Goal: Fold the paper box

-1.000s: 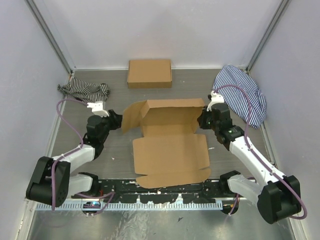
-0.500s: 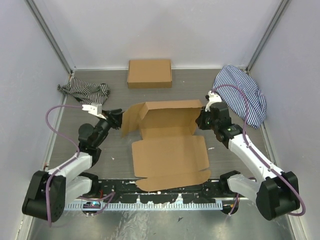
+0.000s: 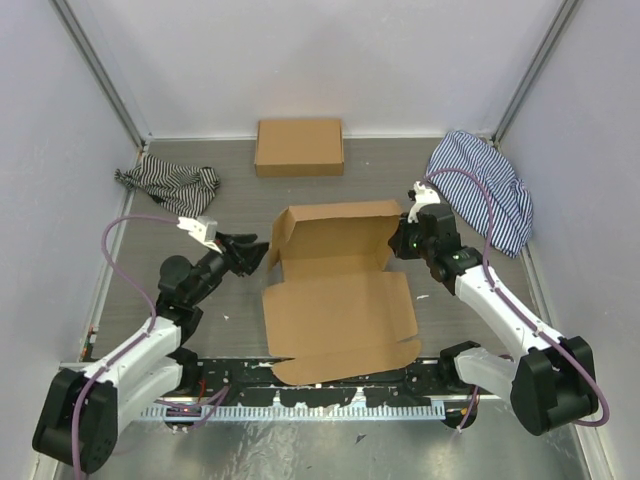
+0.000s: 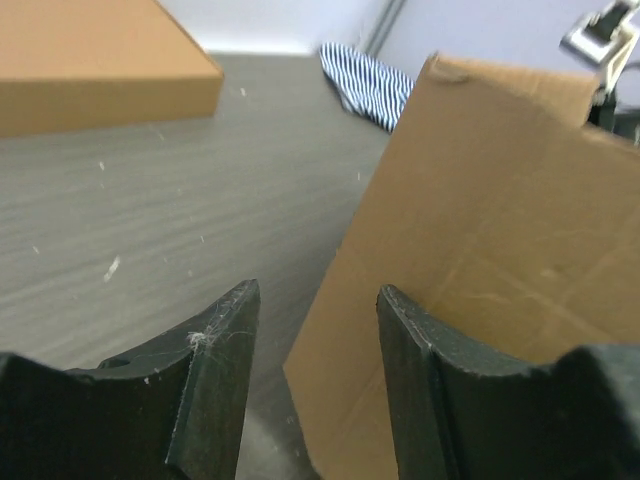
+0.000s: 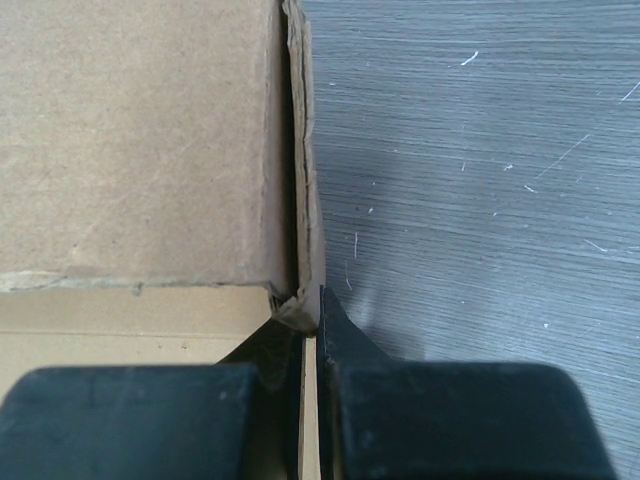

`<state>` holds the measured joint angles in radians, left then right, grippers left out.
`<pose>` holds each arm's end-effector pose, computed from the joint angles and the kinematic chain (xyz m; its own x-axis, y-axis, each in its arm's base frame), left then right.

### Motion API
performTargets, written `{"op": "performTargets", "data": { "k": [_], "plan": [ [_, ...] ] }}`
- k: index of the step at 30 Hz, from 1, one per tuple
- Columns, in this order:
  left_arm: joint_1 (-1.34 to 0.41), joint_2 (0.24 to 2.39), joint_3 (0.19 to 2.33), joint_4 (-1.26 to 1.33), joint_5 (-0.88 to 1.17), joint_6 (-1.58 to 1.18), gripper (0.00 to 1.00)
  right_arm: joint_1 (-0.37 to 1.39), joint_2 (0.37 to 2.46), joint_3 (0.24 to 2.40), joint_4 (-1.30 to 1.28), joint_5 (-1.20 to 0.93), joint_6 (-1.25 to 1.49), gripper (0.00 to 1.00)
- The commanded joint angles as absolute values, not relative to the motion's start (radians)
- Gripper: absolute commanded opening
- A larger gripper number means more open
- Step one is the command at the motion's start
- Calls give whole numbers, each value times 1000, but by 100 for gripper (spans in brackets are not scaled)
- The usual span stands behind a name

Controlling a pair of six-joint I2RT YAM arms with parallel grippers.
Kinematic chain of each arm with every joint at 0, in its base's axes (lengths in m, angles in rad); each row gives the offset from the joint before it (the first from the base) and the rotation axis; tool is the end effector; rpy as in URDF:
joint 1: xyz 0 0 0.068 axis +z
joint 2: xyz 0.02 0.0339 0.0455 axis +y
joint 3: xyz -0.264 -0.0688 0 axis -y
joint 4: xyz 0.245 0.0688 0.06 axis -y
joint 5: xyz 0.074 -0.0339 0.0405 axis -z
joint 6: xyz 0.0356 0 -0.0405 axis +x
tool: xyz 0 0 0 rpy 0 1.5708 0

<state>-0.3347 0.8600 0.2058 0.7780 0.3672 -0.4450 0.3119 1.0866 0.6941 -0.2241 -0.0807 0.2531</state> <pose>0.1706 -0.0729 0.2253 -0.1715 -0.3657 -0.9148 0.6307 0.6726 -0.3871 0.2235 0.0751 0.2456 -0.6251 0.0607 -0.7782 -0.2189 0.9433 0.2494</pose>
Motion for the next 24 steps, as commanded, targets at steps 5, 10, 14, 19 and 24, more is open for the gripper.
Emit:
{"op": "performTargets", "data": {
  "k": [5, 10, 14, 19, 24],
  "plan": [
    [-413, 917, 218, 777, 407, -402, 59, 312, 1097, 711, -208, -131, 247, 1],
    [-469, 855, 225, 721, 364, -395, 60, 313, 1106, 705, -195, -134, 250, 1],
    [-538, 859, 251, 674, 316, -359, 60, 313, 1103, 698, -191, -138, 253, 1],
    [-584, 892, 267, 660, 262, -342, 61, 313, 1087, 693, -191, -144, 252, 1],
    [-594, 928, 276, 662, 191, -325, 61, 323, 1060, 681, -185, -150, 249, 1]
  ]
}}
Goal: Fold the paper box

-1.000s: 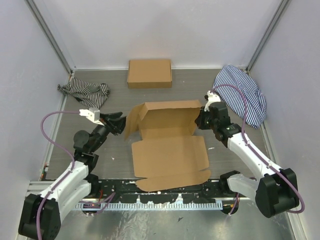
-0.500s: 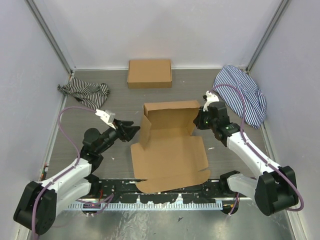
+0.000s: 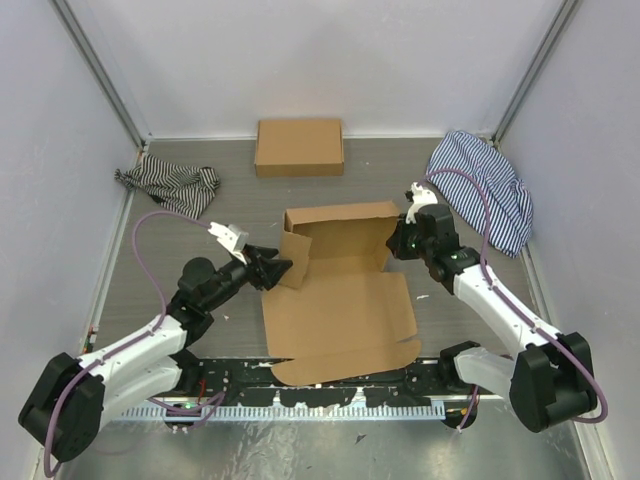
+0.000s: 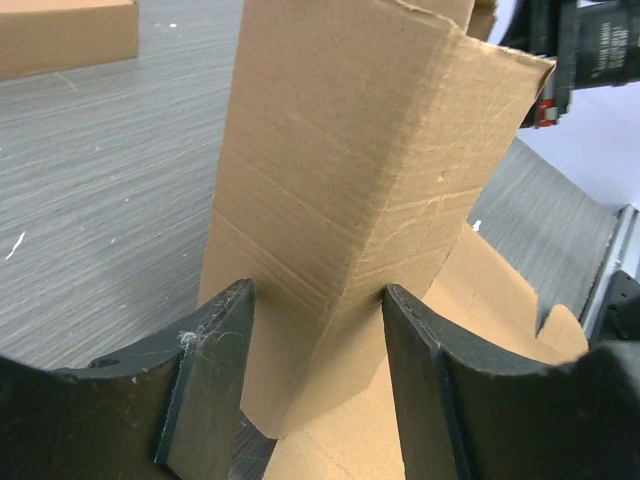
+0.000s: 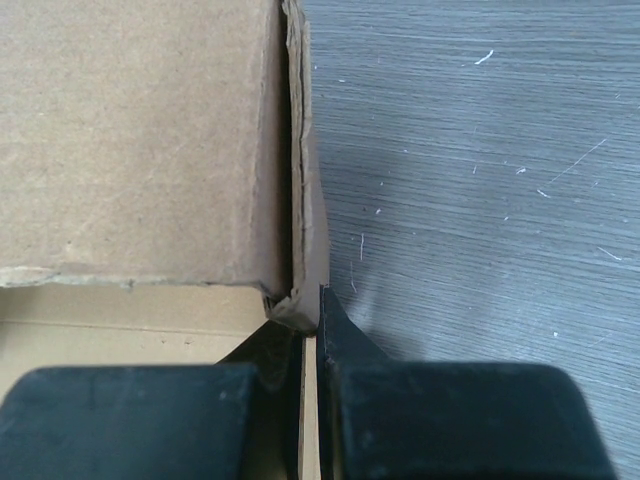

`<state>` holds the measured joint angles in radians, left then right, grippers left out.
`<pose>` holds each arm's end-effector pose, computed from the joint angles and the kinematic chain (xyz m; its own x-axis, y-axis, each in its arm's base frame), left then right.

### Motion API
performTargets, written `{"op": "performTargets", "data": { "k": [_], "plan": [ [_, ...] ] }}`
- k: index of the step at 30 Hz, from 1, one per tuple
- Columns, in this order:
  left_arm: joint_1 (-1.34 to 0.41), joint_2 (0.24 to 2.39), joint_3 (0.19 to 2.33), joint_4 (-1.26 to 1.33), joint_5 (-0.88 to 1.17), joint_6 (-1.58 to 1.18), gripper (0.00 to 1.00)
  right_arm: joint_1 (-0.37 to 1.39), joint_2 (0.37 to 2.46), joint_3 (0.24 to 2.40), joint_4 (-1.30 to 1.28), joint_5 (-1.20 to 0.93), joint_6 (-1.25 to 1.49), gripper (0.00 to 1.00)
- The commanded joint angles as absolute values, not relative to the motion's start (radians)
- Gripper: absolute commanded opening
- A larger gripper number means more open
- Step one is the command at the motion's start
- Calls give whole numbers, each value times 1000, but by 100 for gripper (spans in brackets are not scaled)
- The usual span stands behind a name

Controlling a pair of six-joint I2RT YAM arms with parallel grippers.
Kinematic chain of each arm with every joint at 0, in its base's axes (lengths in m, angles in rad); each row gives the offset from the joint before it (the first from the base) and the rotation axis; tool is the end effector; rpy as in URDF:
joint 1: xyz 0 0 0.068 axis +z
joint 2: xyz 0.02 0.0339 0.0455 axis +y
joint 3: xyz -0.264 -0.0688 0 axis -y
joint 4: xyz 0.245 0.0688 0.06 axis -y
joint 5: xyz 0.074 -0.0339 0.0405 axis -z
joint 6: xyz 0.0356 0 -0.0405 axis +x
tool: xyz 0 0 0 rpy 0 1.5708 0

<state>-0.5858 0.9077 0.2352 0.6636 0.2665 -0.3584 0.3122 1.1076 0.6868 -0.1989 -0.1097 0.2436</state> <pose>0.1572 -0.1155 0.2149 -0.2710 -0.2263 -0.9356 0.7024 0.6182 -0.3530 0.2265 0.0772 0.2408 -0.6305 0.0484 -0.7747 -0.2453 0.9345 0.2581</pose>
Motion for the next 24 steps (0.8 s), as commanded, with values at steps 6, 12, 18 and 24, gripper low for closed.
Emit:
{"op": "performTargets", "data": {
  "k": [6, 12, 18, 24],
  "plan": [
    [-650, 948, 315, 639, 75, -300, 61, 384, 1035, 651, -161, -65, 290, 1],
    [-745, 1008, 362, 608, -79, -235, 61, 541, 1040, 649, -158, 162, 384, 1],
    [-793, 1072, 394, 568, -267, -187, 59, 612, 1008, 633, -158, 300, 424, 1],
    [-808, 1140, 393, 618, -425, -172, 54, 636, 963, 611, -148, 316, 440, 1]
  ]
}}
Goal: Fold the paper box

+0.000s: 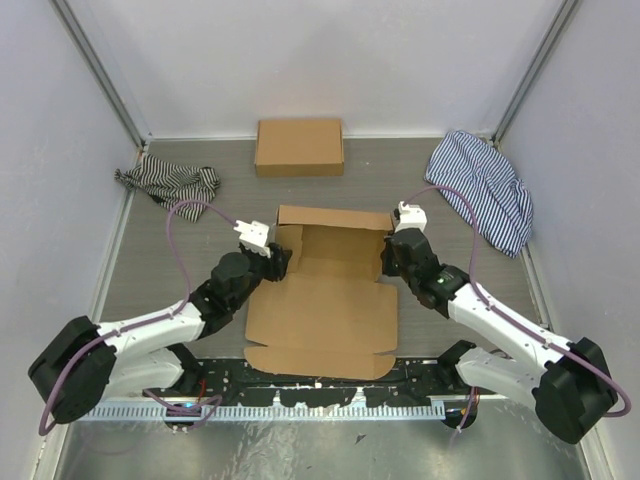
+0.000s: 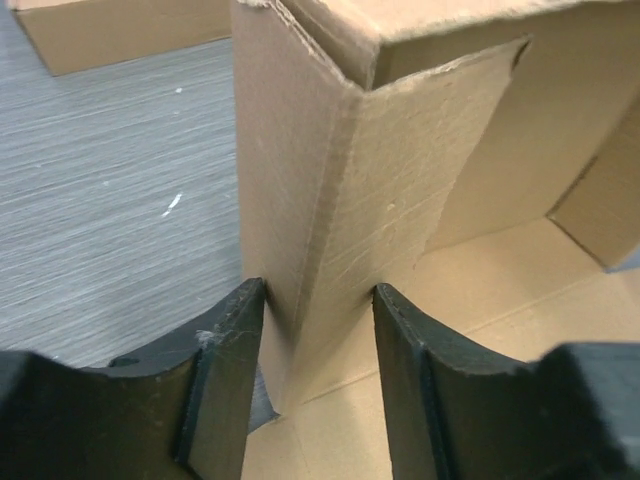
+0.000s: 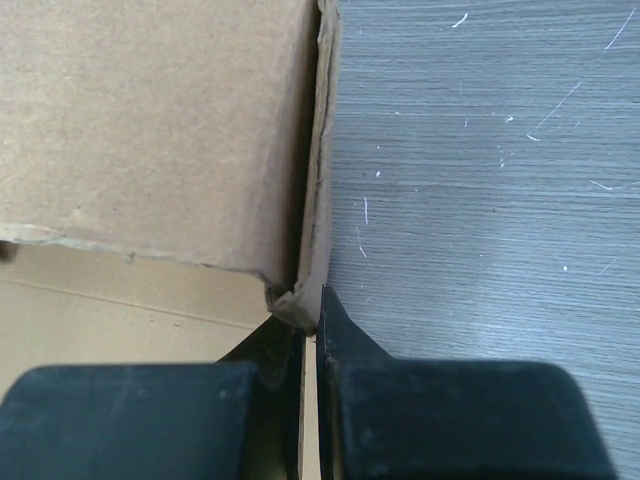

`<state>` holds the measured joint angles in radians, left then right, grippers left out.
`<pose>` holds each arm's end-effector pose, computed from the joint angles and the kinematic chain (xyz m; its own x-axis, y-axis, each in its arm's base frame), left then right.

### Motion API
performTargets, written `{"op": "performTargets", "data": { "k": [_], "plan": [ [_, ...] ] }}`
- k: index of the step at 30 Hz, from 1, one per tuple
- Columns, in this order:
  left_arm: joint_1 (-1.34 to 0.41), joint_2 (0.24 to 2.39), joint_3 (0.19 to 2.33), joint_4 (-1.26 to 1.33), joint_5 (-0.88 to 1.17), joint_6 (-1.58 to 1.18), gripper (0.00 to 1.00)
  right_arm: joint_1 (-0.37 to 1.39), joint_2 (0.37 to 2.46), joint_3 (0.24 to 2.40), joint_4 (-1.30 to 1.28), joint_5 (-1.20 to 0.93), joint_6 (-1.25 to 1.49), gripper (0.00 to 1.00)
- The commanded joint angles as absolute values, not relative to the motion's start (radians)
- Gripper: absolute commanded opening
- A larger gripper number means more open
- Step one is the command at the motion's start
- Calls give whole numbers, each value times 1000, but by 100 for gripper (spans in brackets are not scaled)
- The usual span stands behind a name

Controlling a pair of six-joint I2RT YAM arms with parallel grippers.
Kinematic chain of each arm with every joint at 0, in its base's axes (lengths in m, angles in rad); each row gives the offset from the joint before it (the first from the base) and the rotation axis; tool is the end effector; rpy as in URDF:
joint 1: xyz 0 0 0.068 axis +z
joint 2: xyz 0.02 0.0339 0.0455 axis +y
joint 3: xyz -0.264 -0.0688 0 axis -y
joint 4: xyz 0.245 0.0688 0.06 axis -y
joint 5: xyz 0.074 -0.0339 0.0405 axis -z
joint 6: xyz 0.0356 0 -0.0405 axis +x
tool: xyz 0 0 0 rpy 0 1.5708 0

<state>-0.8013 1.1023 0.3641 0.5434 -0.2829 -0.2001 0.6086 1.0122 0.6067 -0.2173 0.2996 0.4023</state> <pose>0.1661 -0.1572 0.2076 -0.2312 -0.0356 -0.9722 0.4624 0.8752 -0.1421 0.1837 0.1152 0.2329 -0.5772 0.0537 -0.8148 -0.1343 0.9780 0.1596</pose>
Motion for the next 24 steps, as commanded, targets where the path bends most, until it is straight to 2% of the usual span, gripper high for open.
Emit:
{"op": "performTargets", "data": {
  "k": [1, 3, 9, 13, 19, 24],
  "plan": [
    [-809, 1157, 393, 633, -437, -169, 51, 644, 958, 607, -144, 319, 442, 1],
    [-811, 1199, 399, 664, -458, -169, 45, 657, 952, 604, -132, 323, 446, 1],
    [-823, 1307, 410, 731, -530, -159, 14, 710, 938, 596, -112, 361, 460, 1],
    [-833, 1316, 408, 732, -610, -170, 1, 730, 928, 593, -111, 387, 480, 1],
    [-867, 1331, 441, 672, -740, -160, 0, 767, 932, 601, -119, 431, 506, 1],
    [-921, 1349, 564, 427, -863, -108, 0, 773, 990, 646, -173, 480, 515, 1]
  ]
}}
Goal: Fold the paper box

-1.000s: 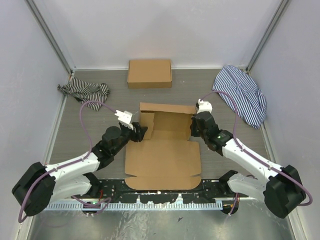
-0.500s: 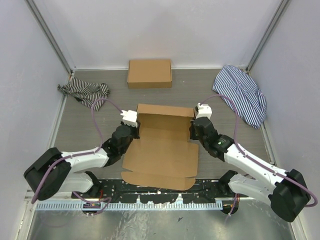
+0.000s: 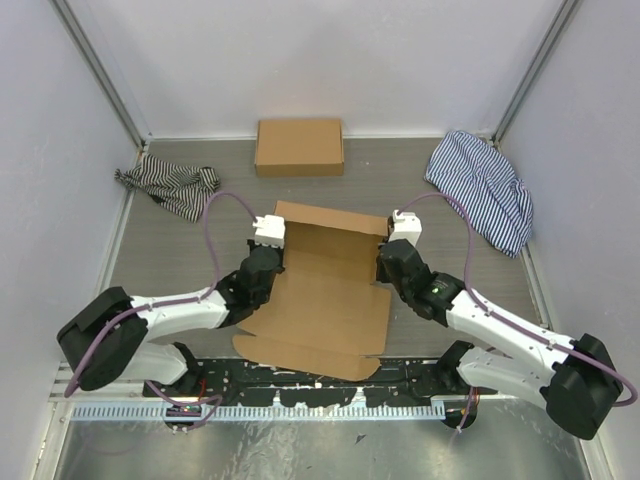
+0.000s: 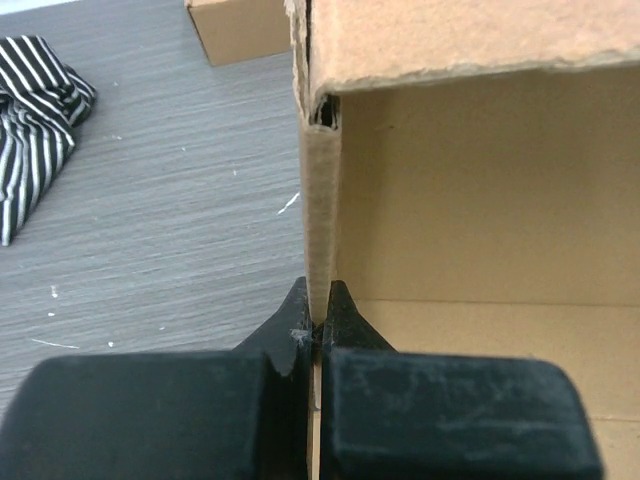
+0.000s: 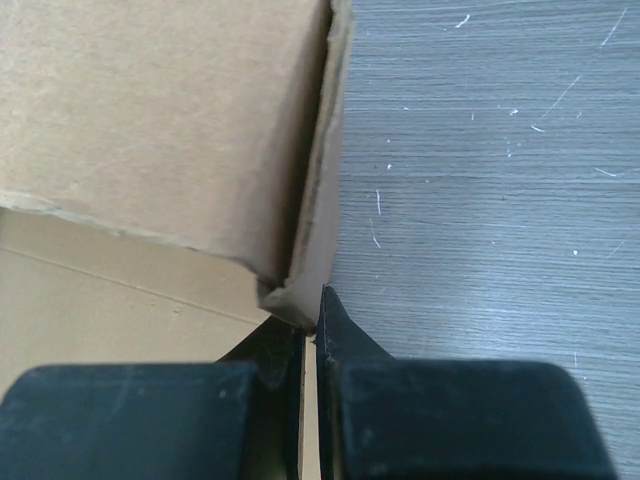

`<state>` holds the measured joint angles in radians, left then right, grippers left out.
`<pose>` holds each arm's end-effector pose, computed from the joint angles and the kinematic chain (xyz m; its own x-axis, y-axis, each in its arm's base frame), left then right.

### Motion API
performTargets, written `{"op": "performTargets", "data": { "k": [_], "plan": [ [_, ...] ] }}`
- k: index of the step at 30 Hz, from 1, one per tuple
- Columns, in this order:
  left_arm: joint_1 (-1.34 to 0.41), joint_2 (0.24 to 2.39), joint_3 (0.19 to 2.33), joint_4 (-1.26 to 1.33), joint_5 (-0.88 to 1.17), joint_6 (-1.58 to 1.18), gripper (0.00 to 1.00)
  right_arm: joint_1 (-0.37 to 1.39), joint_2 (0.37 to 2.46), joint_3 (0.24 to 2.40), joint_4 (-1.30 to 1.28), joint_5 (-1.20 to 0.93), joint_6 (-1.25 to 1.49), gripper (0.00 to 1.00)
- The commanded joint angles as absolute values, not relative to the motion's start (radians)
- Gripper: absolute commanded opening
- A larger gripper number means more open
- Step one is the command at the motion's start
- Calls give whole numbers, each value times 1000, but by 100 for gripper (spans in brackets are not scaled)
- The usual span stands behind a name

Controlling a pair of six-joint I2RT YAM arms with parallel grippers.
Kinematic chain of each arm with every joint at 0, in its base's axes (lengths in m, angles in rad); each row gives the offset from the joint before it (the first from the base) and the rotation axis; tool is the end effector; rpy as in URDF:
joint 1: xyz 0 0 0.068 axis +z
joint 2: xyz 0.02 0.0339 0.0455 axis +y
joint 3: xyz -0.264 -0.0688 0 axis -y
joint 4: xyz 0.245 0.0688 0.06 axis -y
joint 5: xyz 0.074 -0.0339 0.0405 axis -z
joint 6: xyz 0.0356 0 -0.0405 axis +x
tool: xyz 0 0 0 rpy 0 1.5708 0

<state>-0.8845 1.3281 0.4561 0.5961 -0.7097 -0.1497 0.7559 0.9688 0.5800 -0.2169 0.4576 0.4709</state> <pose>0.1810 -0.1843 0.1933 -0.1990 0.0644 -0.9779 0.1617 0.9863 0.0320 0.1614 0.1306 0.2334 -0.5285 0.0612 -0.8467 -0.1249 0.9809 0.1488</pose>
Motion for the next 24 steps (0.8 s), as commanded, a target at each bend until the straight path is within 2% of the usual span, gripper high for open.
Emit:
{"op": "performTargets", "data": {
  "k": [1, 6, 12, 18, 24],
  "plan": [
    [-938, 1360, 584, 403, -911, -84, 0, 773, 999, 648, -176, 483, 519, 1],
    [-973, 1434, 644, 326, -1101, -46, 0, 774, 1021, 669, -193, 486, 532, 1],
    [-973, 1420, 660, 205, -1124, -244, 0, 776, 1011, 671, -175, 450, 553, 1],
    [-973, 1364, 650, 164, -1116, -327, 2, 779, 1033, 673, -174, 452, 573, 1],
    [-973, 1297, 634, 75, -1075, -389, 49, 780, 1071, 700, -202, 477, 614, 1]
  ]
}}
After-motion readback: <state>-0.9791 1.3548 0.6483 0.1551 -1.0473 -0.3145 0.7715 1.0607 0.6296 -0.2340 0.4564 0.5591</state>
